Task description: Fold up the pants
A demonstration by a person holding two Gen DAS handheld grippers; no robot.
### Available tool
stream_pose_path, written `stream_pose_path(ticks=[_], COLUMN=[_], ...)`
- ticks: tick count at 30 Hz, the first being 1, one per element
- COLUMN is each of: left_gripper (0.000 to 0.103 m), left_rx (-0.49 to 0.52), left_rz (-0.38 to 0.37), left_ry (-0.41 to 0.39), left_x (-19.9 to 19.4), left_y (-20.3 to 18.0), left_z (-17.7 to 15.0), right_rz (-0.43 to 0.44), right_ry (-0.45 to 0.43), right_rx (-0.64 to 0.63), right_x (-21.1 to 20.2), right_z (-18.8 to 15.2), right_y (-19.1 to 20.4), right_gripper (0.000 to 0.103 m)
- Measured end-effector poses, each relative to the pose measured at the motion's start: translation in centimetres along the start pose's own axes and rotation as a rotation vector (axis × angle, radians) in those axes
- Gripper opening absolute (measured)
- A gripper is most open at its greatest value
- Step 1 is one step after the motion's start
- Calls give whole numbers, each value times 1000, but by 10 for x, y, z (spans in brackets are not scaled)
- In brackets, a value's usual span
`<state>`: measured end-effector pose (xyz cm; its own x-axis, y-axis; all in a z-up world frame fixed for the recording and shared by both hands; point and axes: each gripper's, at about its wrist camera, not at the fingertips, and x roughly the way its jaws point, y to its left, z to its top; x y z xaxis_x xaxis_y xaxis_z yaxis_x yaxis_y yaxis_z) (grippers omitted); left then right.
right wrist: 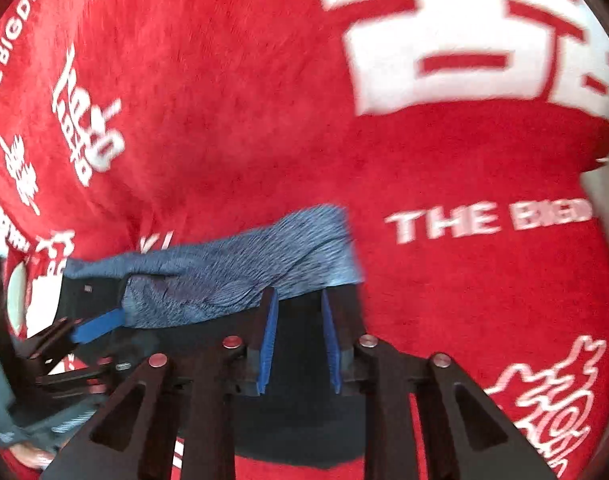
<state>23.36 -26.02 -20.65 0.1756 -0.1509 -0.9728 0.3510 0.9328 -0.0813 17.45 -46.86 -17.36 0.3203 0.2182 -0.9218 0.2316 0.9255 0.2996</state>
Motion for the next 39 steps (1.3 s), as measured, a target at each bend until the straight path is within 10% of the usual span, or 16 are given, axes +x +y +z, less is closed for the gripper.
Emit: stream_pose_path(ticks=[5,8,14,22,39], left_gripper=[63,85,85,86,86], left_rx=[-11,-67,-177,-267,-383], left_rz=[-10,27,59,113,130], left_ry=[5,18,23,54,139], left_x=[6,0,-23,-48,-49], left_y=[11,20,43,60,144], left_z=[-18,-27,-55,-90,-150], right_rz=[-34,-4,-38,-79,-110], right_ry=[54,66,81,91,214], right_rx=[-37,-29,-112,-191,-256], right_x=[28,23,6,-17,1], right_z=[-12,-19,-44,-74,-117], right_y=[15,15,35,63,140], right_gripper=[24,24,25,70,75])
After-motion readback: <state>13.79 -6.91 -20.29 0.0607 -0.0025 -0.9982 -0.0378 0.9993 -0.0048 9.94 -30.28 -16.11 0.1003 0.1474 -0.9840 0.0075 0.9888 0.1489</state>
